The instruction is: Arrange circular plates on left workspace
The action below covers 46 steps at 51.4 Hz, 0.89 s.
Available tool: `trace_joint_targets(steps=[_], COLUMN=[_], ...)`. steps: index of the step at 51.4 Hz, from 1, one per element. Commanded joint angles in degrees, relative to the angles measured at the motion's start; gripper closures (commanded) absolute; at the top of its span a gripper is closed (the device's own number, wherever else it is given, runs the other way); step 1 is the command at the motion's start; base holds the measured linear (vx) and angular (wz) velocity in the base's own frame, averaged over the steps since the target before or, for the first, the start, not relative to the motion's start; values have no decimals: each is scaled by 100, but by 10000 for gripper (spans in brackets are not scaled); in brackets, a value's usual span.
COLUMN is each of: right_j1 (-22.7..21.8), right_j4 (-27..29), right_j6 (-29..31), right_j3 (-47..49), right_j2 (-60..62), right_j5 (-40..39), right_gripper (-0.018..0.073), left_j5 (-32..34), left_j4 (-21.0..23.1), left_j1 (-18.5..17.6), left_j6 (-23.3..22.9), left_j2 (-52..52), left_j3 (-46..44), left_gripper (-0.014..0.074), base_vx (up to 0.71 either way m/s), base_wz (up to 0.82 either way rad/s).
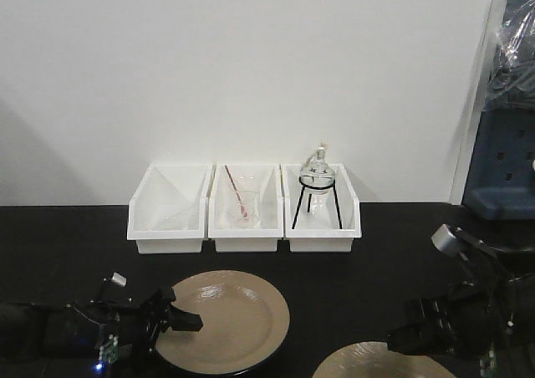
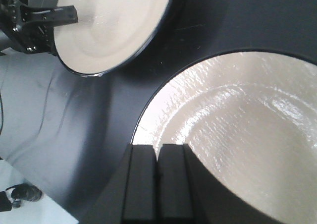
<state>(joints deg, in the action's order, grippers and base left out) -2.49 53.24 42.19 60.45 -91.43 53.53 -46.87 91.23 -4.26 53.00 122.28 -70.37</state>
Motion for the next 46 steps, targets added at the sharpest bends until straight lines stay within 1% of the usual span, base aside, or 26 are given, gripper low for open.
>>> trace_joint_targets(steps=[1, 4, 9, 14, 17, 21, 24, 29, 33, 36, 39, 40, 41, 46], right_j1=[-42, -42, -42, -42, -42, -42, -42, -42, -42, -42, -42, -42, -42, -42], right_j4=[291, 291, 291, 291, 291, 285, 285, 272, 270, 265, 243, 229, 159, 68], right_j6=[58, 58, 58, 58, 58, 58, 58, 58, 58, 58, 58, 58, 208, 318], right_j3=[196, 196, 196, 196, 196, 196, 196, 196, 196, 196, 196, 196, 196, 196], right_j2=[202, 202, 202, 202, 202, 202, 202, 202, 202, 202, 202, 202, 202, 202], right_j5=[119, 127, 127, 127, 127, 144, 149, 144, 144, 156, 156, 156, -6, 3], right_gripper=[561, 561, 561, 561, 561, 561, 561, 561, 561, 561, 561, 561, 559, 539], left_j5=[-532, -703, -1171, -1623, -1891, -2228, -2323, -2316, -2289, -2277, -2258, -2243, -2223, -2235], left_j4=[-151, -303, -490, -701, -929, -1390, -1806, -2599, -3179, -3449, -3617, -3675, -3864, -4018], left_j1=[116, 205, 362, 572, 700, 871, 986, 1151, 1267, 1338, 1403, 1425, 1476, 1476], left_j6=[-11, -17, -35, -180, -281, -562, -700, -993, -1108, -1127, -1121, -1116, -1116, -1116], left_j2=[-350, -350, -350, -350, -350, -371, -440, -716, -1105, -1417, -1713, -1842, -2406, -3017], left_j3=[-163, -163, -163, -163, -163, -163, -163, -163, -163, -163, -163, -163, -163, -155], left_gripper=[52, 52, 52, 59, 69, 106, 151, 266, 409, 512, 608, 606, 605, 604], base_vx=[0, 0, 0, 0, 0, 0, 0, 0, 0, 0, 0, 0, 0, 0], base_wz=[0, 0, 0, 0, 0, 0, 0, 0, 0, 0, 0, 0, 0, 0])
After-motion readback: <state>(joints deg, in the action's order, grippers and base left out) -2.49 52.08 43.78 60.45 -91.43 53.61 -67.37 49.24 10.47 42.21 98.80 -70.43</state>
